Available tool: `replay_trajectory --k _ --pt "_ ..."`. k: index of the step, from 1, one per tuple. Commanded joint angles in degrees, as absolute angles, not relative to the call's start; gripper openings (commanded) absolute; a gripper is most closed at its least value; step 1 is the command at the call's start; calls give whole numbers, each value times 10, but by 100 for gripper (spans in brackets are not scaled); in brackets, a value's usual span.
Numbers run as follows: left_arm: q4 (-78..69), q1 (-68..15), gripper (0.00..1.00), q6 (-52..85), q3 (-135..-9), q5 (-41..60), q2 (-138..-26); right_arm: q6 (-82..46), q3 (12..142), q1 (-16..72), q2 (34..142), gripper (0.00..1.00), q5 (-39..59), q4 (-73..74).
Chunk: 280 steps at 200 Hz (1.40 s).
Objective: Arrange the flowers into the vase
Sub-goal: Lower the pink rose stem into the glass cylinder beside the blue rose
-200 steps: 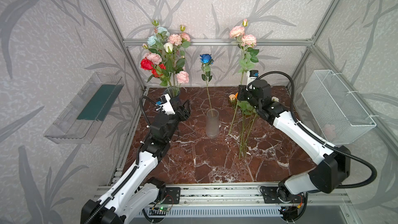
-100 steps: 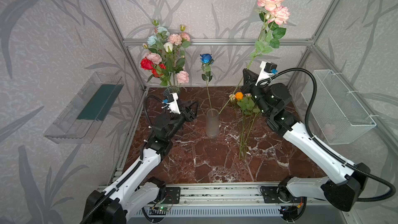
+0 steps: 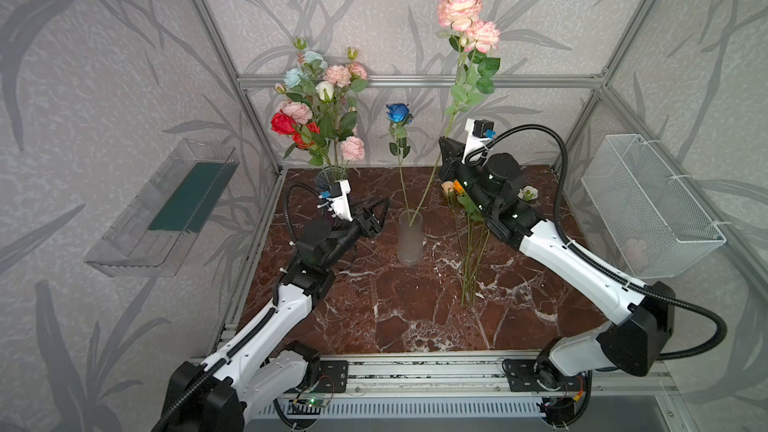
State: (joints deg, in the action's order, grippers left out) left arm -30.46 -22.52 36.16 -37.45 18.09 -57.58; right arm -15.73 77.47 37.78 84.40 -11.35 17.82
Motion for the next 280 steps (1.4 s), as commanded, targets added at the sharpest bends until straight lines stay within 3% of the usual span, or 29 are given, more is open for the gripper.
replay_trajectory --k 1,42,129,226,280 --pt "-319 -227 64 362 -389 182 -570 -184 732 383 854 0 -102 202" --pt "-319 -227 64 363 -390 184 -572 -208 690 398 884 0 -85 224" --pt "-320 -227 64 366 -389 184 -573 -234 663 428 924 12 -97 257" --pt "-322 -227 64 364 -388 182 -576 -242 621 430 902 22 -91 263" --pt "-322 -228 64 362 -387 181 -576 -234 618 432 865 38 -80 215"
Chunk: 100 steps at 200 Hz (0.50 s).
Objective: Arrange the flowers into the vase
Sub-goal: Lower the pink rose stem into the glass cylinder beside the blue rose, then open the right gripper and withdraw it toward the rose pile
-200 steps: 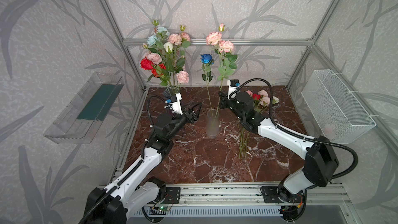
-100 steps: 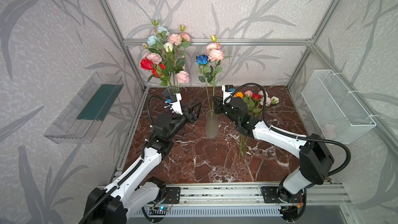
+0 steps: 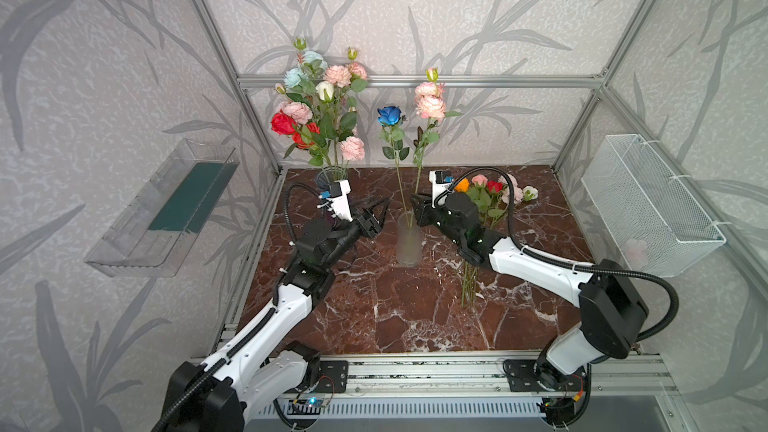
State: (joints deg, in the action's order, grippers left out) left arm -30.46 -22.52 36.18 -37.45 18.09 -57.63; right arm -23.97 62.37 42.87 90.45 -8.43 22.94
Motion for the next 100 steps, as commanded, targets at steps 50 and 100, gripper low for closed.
replay_trajectory --k 50,100 --pt "-318 -227 64 354 -386 175 -567 -215 609 433 811 51 -87 171" --pt "-324 -228 64 361 -383 168 -554 -176 565 423 692 57 -159 85"
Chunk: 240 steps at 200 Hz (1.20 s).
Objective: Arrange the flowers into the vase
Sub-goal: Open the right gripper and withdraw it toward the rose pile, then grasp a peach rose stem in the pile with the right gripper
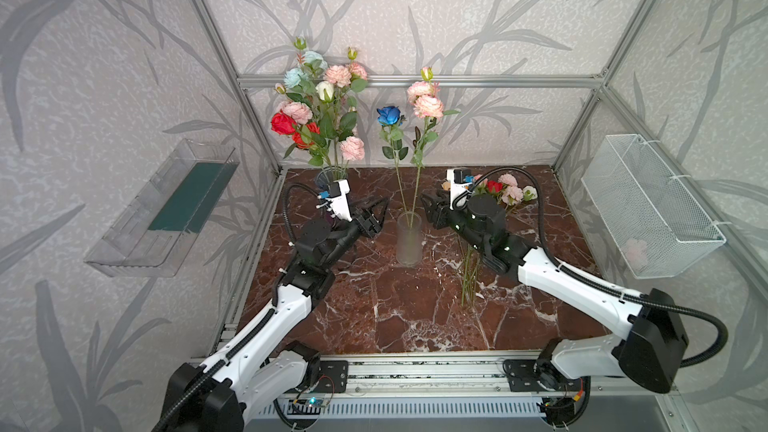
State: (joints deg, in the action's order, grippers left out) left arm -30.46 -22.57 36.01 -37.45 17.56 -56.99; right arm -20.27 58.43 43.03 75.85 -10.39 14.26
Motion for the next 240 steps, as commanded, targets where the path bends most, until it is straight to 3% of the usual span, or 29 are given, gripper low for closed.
replay_trajectory --k 1,30,60,115,141,186,225,240 --pt "-324 -228 64 362 -383 168 -553 -176 564 421 690 57 -160 84" --pt "-330 -228 64 370 -379 163 -544 -213 531 323 650 46 -97 -2" --pt "-339 -228 64 380 -375 158 -531 -165 586 232 751 39 15 -111" --pt "-348 -228 64 389 -371 158 -529 -142 793 211 1019 38 53 -304" --pt "-356 -227 64 399 -372 169 -534 -147 886 211 1133 43 47 -382" --pt "-345 -228 64 378 -372 159 -520 -179 952 207 1231 43 27 -436" --pt "-345 -226 64 375 -373 158 -524 -177 969 208 1267 35 43 -446" --pt "-344 -226 64 375 -371 153 -524 -171 974 211 1280 22 40 -451"
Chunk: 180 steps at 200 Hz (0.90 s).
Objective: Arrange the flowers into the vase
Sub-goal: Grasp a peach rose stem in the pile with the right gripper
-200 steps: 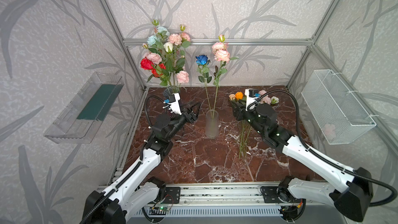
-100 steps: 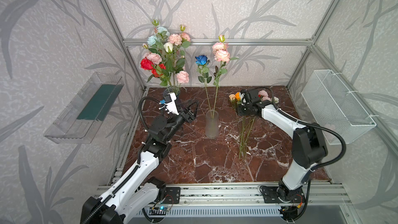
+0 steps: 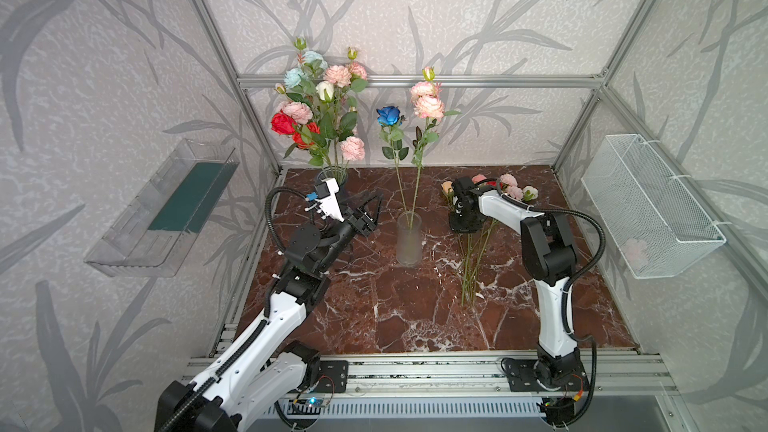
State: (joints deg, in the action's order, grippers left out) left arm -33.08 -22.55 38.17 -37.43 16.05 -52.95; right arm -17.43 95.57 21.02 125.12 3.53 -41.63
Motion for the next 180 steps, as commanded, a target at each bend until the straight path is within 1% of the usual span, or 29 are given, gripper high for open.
replay_trajectory --k 1,8,14,38,52,70,101,152,167,180 --pt "-344 -226 64 376 -371 153 -524 -170 974 211 1280 22 39 -451" --pt "-344 -226 64 378 -370 153 -524 -172 976 212 1282 13 28 -454" --pt "-345 -226 64 380 -371 154 -525 -172 973 212 1280 9 19 -448" --pt "-345 -227 64 373 -368 150 -526 -171 977 213 1275 3 20 -444" --pt "-343 -227 65 369 -365 139 -531 -175 980 214 1263 0 37 -435" --pt "-344 -227 65 373 -366 140 -541 -196 963 214 1230 0 66 -388" --pt "-351 -226 64 386 -369 158 -557 -240 904 214 1146 0 102 -249" --pt "-348 -226 64 379 -370 157 -556 -246 823 214 1026 0 74 -95" --pt "-343 -226 64 369 -371 157 -555 -240 789 214 982 0 62 -48" --pt "-340 -226 64 361 -370 150 -555 -241 756 214 918 0 43 -9"
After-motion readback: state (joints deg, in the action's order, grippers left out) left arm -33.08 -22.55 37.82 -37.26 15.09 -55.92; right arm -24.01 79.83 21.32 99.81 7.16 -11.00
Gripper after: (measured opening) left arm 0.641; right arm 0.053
